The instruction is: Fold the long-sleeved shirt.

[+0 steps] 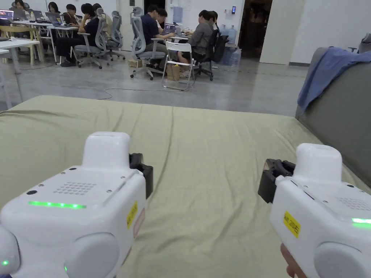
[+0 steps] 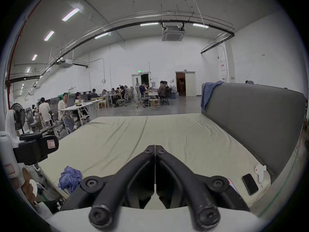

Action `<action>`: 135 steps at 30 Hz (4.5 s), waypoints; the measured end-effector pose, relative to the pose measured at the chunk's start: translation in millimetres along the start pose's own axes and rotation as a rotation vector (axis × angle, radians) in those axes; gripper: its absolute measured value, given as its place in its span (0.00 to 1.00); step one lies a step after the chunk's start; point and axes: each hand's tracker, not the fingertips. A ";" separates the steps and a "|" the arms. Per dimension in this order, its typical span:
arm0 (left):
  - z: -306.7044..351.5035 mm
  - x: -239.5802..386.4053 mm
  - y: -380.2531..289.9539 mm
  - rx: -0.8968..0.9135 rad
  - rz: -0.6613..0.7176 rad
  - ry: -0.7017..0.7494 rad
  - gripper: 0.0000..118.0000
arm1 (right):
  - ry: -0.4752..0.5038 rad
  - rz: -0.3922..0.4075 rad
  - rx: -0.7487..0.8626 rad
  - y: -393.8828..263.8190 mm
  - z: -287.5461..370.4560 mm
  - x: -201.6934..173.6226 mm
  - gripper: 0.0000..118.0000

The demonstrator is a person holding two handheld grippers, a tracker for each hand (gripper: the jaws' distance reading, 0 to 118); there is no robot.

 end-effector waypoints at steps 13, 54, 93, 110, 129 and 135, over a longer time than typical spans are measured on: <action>111.4 -193.2 6.5 0.008 0.100 0.651 0.00 | 0.820 0.086 -0.107 -9.4 -8.8 -241.1 0.00; -99.9 -141.2 40.7 -0.231 0.215 0.021 0.31 | 0.440 -0.083 -0.189 -22.9 -47.6 -22.6 0.00; -145.7 9.9 -128.2 -0.567 -0.030 0.122 0.78 | 0.202 -0.169 -0.372 -86.3 -36.5 97.2 0.00; -347.9 -38.5 -213.8 -0.734 -0.186 0.093 0.95 | 0.155 -0.178 -0.486 -108.1 -78.8 95.3 0.00; -271.4 -52.8 -107.2 -0.534 0.252 -0.126 0.04 | 0.141 -0.346 -1.086 -205.9 -267.0 106.0 0.22; -221.2 -62.8 -58.2 -0.359 0.287 -0.129 0.04 | 0.072 -0.149 -0.638 -128.3 -192.1 79.8 0.05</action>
